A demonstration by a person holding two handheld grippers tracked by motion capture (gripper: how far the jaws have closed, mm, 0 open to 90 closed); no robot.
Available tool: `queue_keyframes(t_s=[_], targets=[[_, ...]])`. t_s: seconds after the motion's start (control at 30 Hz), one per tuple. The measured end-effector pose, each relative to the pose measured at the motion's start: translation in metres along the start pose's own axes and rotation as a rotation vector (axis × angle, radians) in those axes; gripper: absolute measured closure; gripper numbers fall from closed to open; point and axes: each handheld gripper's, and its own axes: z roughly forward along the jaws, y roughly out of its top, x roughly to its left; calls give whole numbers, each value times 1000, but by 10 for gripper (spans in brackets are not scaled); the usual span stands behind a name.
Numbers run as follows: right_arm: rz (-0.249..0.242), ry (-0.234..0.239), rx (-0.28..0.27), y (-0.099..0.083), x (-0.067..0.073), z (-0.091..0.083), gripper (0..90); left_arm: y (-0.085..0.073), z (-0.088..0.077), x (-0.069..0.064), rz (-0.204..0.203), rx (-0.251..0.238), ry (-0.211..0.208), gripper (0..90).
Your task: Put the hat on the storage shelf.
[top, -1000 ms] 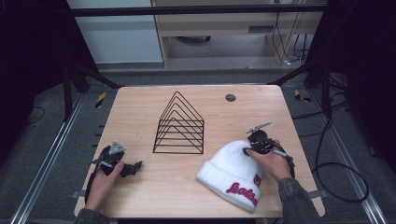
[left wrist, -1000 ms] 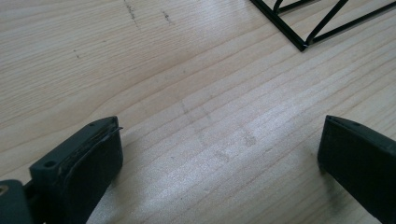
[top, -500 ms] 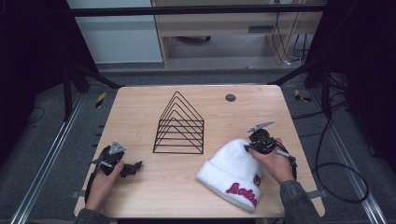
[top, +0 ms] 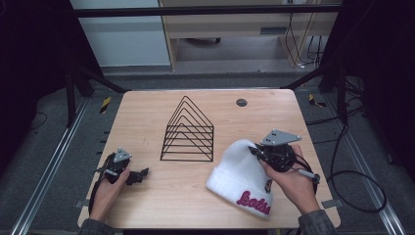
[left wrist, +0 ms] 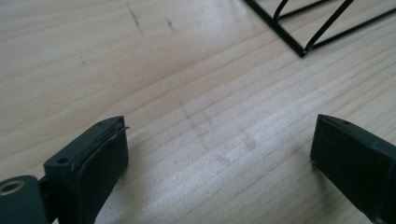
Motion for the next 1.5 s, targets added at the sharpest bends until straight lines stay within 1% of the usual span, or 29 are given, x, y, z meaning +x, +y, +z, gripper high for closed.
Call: queue_keyframes(t_s=[0.03,0.07,0.1,0.13,0.2,0.27,0.33,0.4,0.47,0.5,0.57,0.6,0.63,0.7,0.77,0.8,0.83,0.87,0.9,0.93,1.03,1.13,1.2,1.27,1.33,1.37,1.4,1.43,1.5], targets=[[-33,5,-49,7,8,-13,836,2,-3,-1,-2,-29,-4,31],[-33,5,-49,7,8,-13,836,5,-7,-2,-1,-55,-3,31],[-62,17,-109,14,16,-29,836,10,-12,-4,1,-86,-6,34],[-62,17,-109,14,16,-29,836,13,-16,-6,3,-103,-13,34],[-90,30,-151,20,20,-39,836,23,-25,-10,17,-147,-37,31],[-123,38,-178,27,22,-45,837,34,-36,-15,36,-183,-50,31],[-157,36,-186,35,21,-48,837,46,-47,-19,40,-222,-72,31],[-180,33,-194,43,17,-49,837,61,-58,-21,63,-249,-88,30],[-183,29,-206,51,10,-51,837,72,-65,-22,70,-255,-102,31],[-188,27,-211,54,7,-51,837,83,-71,-23,85,-259,-107,31],[-196,20,-216,65,-1,-52,837,94,-76,-25,98,-262,-119,36],[-193,20,-219,69,-3,-52,837,105,-81,-26,107,-266,-139,37],[-187,24,-235,77,-8,-53,837,110,-83,-27,106,-269,-150,40],[-183,22,-249,87,-12,-55,837,122,-86,-28,114,-267,-170,43],[-198,10,-258,103,-15,-56,837,135,-90,-30,143,-253,-172,51],[-202,2,-271,117,-18,-55,837,141,-91,-32,153,-251,-171,62],[-202,2,-271,117,-18,-55,837,145,-92,-33,160,-250,-171,62],[-199,1,-277,122,-19,-55,837,152,-94,-35,172,-244,-174,65],[-201,-7,-287,131,-20,-54,837,156,-94,-37,179,-244,-177,65],[-200,-9,-292,136,-21,-54,837,162,-95,-39,200,-236,-176,67],[-183,-13,-335,155,-23,-53,837,173,-93,-43,236,-220,-160,84],[-152,-5,-372,173,-27,-52,838,181,-92,-44,241,-216,-141,78],[-142,1,-393,184,-28,-52,838,185,-92,-44,242,-223,-141,80],[-148,-1,-401,196,-27,-51,838,188,-92,-43,232,-241,-154,93],[-155,3,-404,206,-26,-49,838,191,-91,-43,205,-273,-183,111],[-159,4,-407,211,-24,-47,838,192,-91,-43,198,-283,-189,126],[-161,6,-406,214,-23,-46,838,193,-91,-42,198,-287,-193,134],[-164,10,-410,217,-23,-44,838,195,-90,-43,187,-299,-206,144],[-170,22,-416,224,-19,-39,838,198,-89,-43,180,-316,-222,167]])
